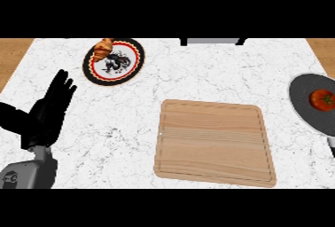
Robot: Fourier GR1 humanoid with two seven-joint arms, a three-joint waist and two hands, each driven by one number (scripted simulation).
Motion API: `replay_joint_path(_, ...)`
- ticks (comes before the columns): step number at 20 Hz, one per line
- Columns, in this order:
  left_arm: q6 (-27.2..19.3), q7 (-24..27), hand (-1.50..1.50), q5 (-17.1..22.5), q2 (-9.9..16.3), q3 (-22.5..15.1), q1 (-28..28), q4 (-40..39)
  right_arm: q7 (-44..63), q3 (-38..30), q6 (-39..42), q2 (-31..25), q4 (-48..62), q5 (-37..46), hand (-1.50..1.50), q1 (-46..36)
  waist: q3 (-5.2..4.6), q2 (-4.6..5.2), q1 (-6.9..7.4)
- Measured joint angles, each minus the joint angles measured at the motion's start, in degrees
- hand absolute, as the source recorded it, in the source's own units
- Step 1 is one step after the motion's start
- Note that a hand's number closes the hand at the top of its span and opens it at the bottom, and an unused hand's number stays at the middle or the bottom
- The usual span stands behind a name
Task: Pick the tomato from the cutting board and place it in the pan
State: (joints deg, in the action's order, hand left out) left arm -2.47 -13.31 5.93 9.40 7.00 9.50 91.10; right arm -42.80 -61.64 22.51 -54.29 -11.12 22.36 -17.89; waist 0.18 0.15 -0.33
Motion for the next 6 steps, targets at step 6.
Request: replay_joint_path(6,0.1,-0.2,0.00,-0.1,-0.2,0.0,0.6,-0.7,-1.6,0.8,0.4,0.1,-1.5,-2.7,-1.50,5.0,0.01,0.00,0.31)
